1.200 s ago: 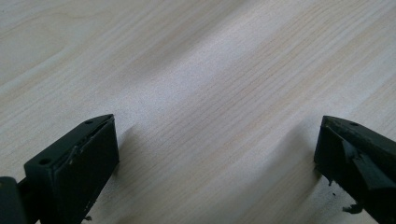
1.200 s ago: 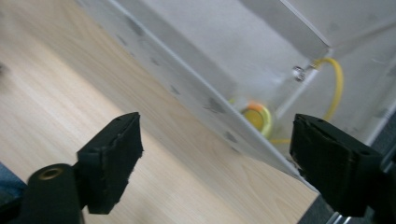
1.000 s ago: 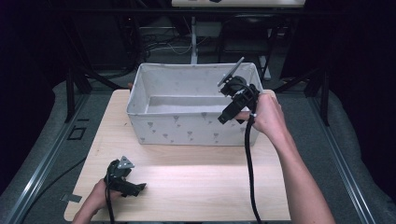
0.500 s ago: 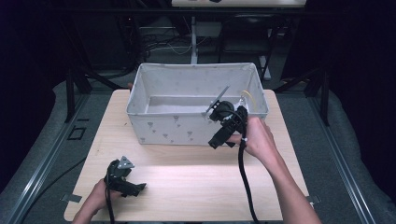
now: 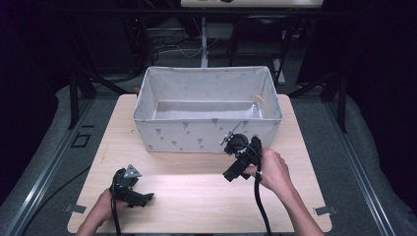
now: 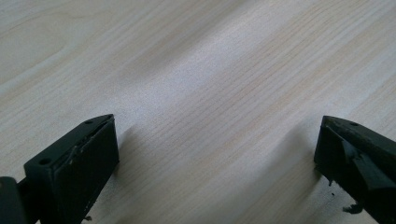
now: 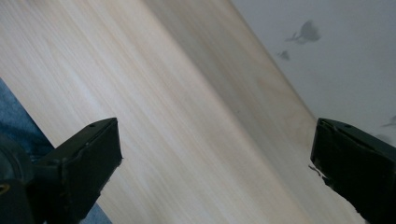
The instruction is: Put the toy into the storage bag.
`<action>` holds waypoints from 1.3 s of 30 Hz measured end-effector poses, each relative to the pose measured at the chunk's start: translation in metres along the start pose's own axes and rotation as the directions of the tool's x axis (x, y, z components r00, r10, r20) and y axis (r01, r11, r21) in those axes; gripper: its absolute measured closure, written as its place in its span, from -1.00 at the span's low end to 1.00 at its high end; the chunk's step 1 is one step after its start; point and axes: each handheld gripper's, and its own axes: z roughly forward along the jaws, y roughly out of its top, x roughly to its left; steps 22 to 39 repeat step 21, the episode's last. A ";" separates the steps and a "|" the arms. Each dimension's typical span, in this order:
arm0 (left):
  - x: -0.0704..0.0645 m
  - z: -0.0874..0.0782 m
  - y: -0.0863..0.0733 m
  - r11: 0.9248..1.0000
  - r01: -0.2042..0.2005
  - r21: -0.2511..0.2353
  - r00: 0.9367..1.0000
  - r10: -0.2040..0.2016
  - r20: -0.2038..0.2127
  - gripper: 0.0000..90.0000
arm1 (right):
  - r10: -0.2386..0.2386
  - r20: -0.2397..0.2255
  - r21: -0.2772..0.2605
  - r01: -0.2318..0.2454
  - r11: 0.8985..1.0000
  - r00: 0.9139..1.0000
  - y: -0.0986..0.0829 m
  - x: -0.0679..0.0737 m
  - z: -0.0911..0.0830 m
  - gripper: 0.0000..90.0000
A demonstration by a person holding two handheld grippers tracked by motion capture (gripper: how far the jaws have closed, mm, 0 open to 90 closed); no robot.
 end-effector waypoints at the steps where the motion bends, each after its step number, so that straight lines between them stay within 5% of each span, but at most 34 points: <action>1: 0.000 0.000 0.000 1.000 0.001 -0.001 1.000 -0.001 0.000 -1.00 | -0.007 0.002 0.007 0.007 1.000 1.000 -0.003 0.002 0.004 -0.94; 20: 0.000 0.001 0.002 1.000 -0.007 0.006 1.000 0.007 0.006 -1.00 | -0.007 -0.029 0.077 0.009 0.997 1.000 -0.051 0.016 0.060 -0.95; 39: 0.000 0.001 0.002 1.000 -0.007 0.006 1.000 0.007 0.006 -1.00 | -0.008 -0.027 0.079 0.011 0.997 1.000 -0.052 0.016 0.061 -0.95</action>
